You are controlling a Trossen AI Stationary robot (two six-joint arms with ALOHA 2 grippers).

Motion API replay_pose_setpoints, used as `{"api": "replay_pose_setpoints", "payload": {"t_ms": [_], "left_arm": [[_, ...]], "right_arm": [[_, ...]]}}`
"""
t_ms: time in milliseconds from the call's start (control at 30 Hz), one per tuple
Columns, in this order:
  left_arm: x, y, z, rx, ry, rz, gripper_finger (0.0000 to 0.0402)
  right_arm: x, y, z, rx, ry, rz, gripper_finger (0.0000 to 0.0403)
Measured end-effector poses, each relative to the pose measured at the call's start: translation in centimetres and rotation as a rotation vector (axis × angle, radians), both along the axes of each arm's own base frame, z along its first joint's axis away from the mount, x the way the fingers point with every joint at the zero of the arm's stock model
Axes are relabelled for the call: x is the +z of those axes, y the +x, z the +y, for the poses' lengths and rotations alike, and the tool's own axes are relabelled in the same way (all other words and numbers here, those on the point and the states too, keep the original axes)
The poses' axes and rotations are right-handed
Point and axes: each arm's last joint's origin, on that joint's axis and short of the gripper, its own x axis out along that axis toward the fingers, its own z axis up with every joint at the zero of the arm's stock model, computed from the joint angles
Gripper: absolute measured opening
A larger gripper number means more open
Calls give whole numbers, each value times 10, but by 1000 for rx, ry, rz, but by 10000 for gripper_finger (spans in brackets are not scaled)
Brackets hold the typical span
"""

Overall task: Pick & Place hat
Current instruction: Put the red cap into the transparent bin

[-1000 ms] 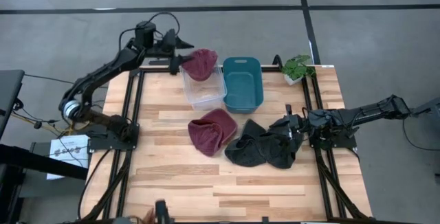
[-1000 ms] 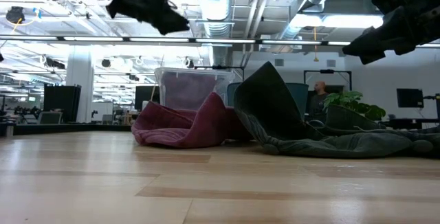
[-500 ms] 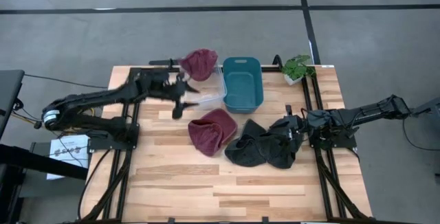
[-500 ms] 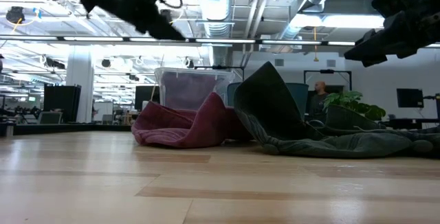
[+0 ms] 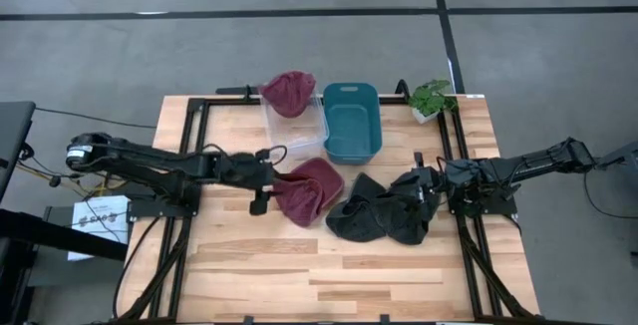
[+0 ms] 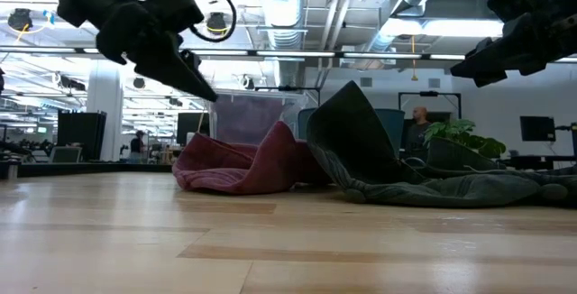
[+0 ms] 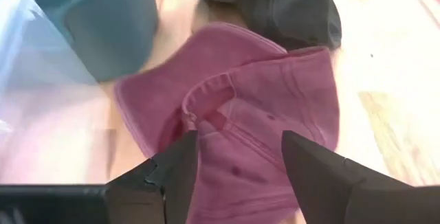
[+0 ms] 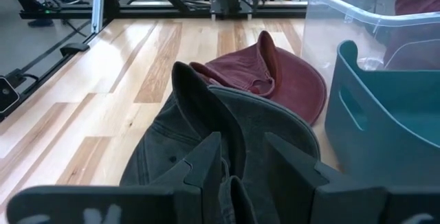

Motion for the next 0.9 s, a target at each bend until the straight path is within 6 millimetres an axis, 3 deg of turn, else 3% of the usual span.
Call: {"api": "replay_pose_setpoints", "payload": {"t_ms": [467,900], "left_arm": [[-48,15,-11,34,-46,171,191],[-52,16,-27,3,-147,180,191]], "right_arm": [[1,0,0,0,1,-6,99],[0,0,0,0,0,-3,99]]}}
